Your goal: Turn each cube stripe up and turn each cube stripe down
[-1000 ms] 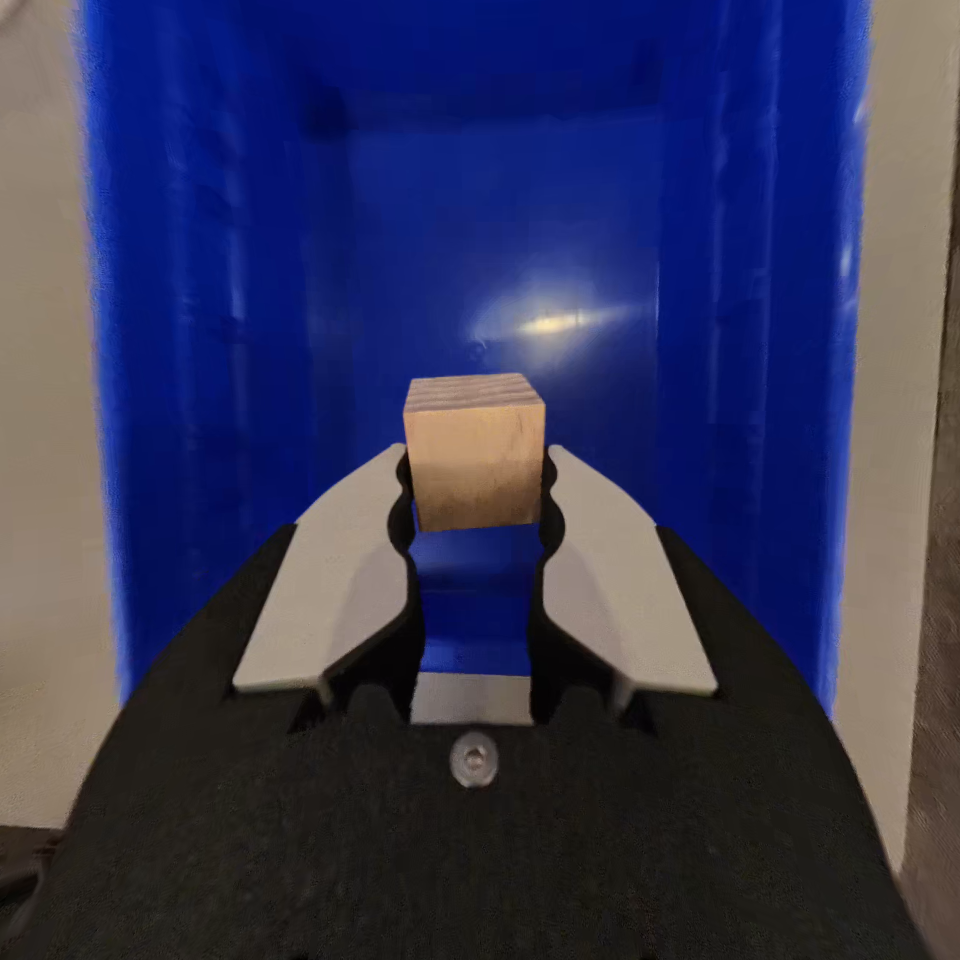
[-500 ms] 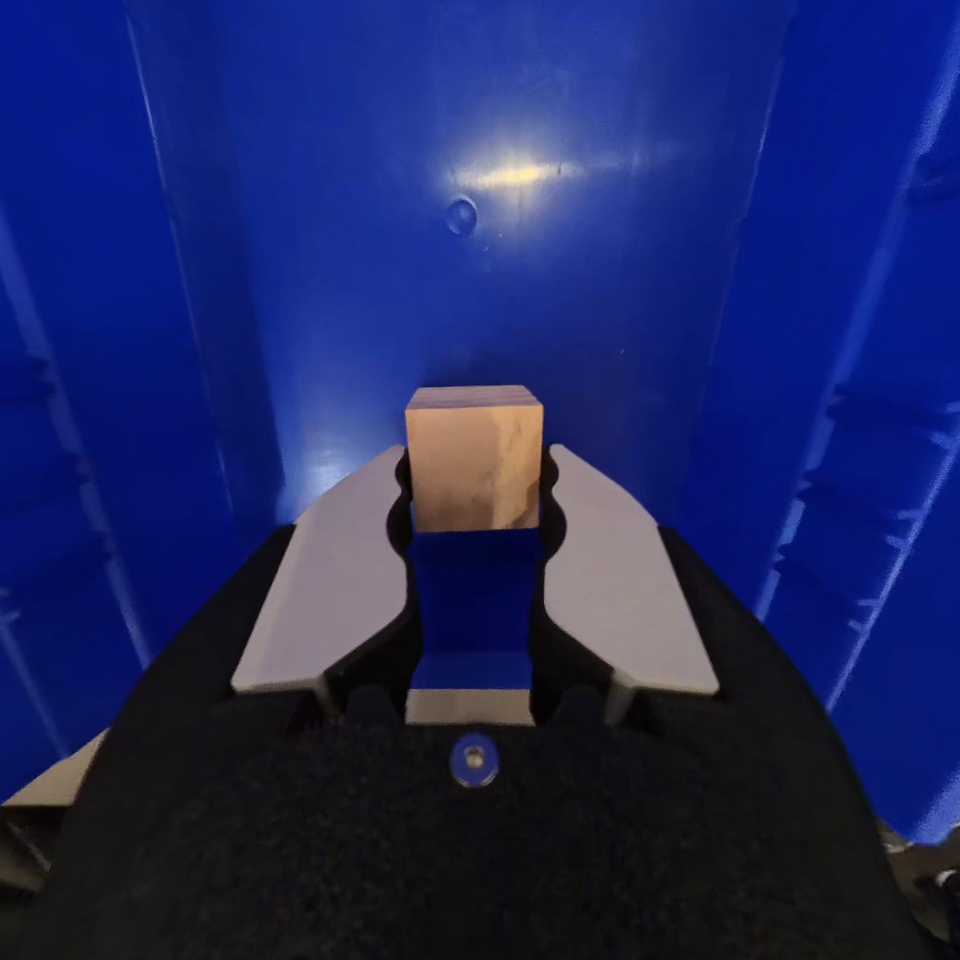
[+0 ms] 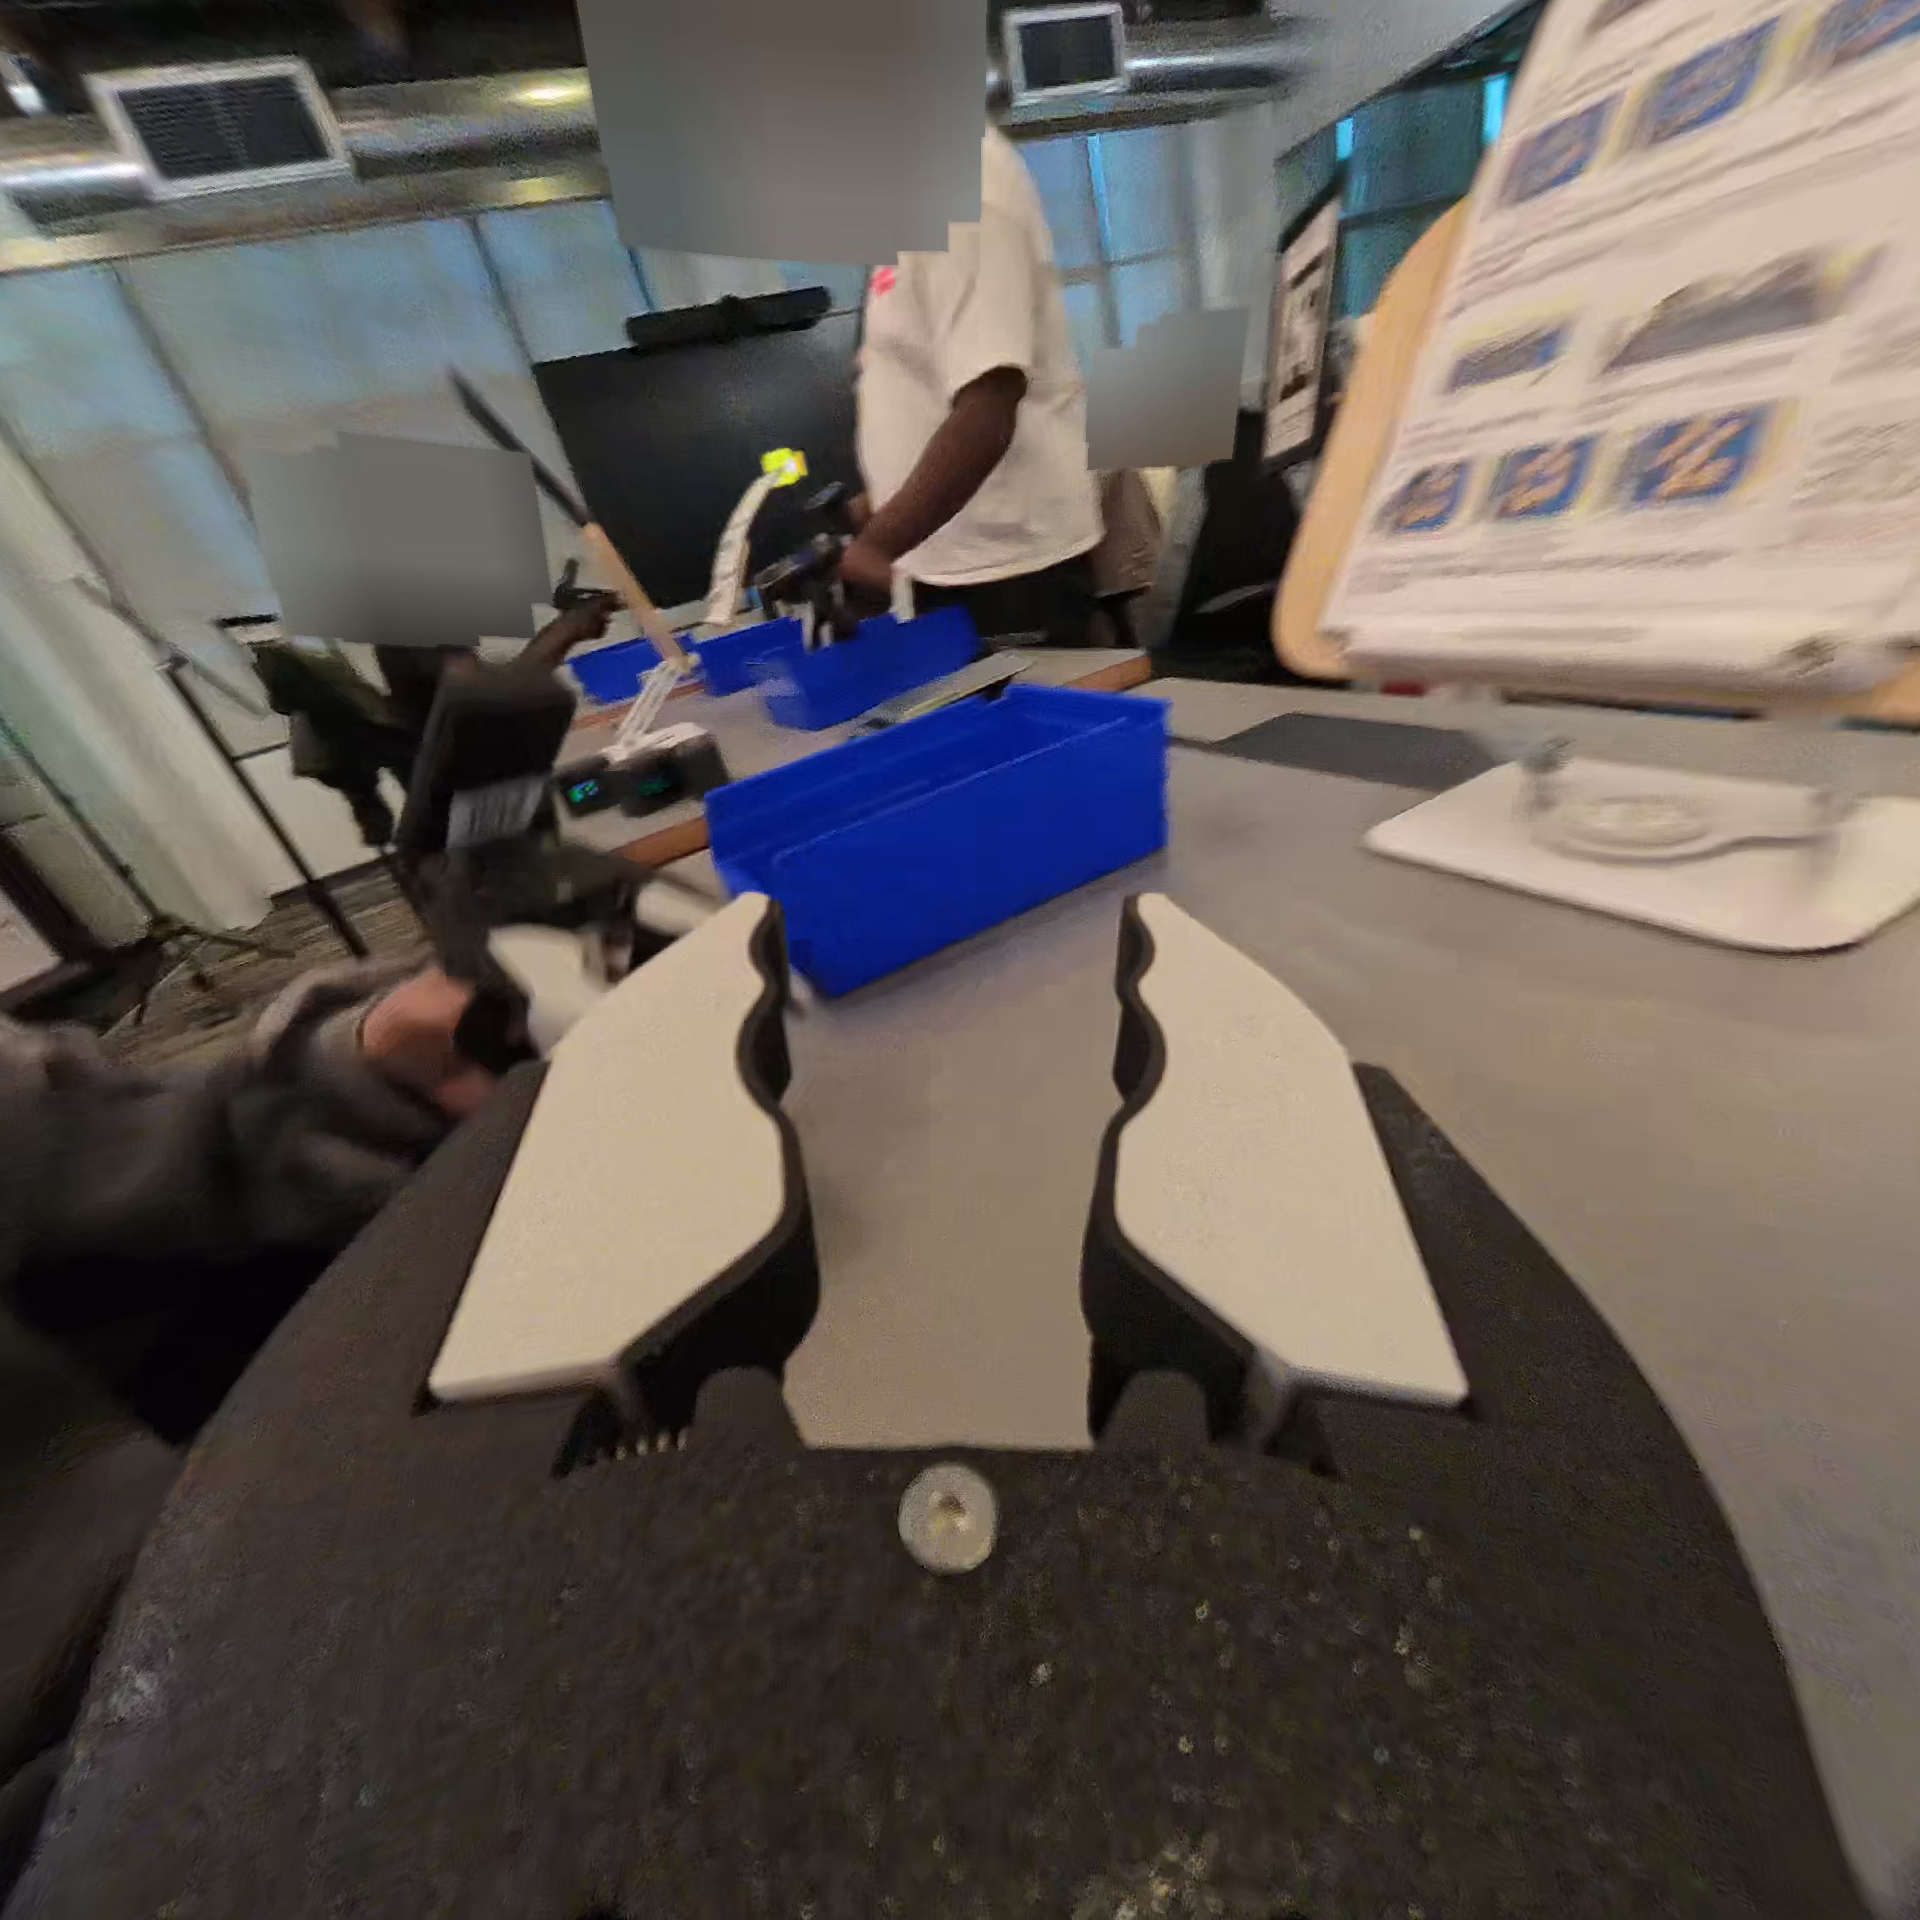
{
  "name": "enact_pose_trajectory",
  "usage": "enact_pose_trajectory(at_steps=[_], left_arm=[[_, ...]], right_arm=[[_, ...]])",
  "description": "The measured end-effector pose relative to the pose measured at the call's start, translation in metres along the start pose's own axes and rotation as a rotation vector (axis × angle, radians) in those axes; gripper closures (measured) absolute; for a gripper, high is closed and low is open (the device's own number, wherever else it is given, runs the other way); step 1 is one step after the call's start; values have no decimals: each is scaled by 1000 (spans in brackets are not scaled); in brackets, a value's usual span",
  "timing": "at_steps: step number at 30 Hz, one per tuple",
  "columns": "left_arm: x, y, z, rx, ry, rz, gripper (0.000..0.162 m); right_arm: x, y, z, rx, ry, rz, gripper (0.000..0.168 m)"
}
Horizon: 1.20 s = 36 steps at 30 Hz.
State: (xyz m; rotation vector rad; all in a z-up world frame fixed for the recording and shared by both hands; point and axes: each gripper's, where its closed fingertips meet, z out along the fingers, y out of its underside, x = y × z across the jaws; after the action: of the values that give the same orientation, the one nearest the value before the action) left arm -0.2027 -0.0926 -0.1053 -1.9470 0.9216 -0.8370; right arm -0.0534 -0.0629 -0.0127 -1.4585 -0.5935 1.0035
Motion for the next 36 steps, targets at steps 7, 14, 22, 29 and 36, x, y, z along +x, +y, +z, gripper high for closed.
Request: enact_pose_trajectory(at_steps=[7, 14, 22, 29, 36], left_arm=[[-127, -30, -110, -5, -379, -224, 87], [-249, 8, -155, -166, -678, -662, 93], [-279, 59, -163, -470, -920, -885, 91], [-292, 80, -147, -584, -916, -1007, 91], [-302, 81, -145, -571, -877, -947, 117]], right_arm=[[-27, 59, 20, -169, 9, -168, 113], [-25, 79, 22, -269, 122, -152, 123], [-31, 99, 23, -373, 201, -375, 124], [-39, 109, 28, -427, 237, -599, 126], [-33, 121, 26, -456, 199, -434, 135]])
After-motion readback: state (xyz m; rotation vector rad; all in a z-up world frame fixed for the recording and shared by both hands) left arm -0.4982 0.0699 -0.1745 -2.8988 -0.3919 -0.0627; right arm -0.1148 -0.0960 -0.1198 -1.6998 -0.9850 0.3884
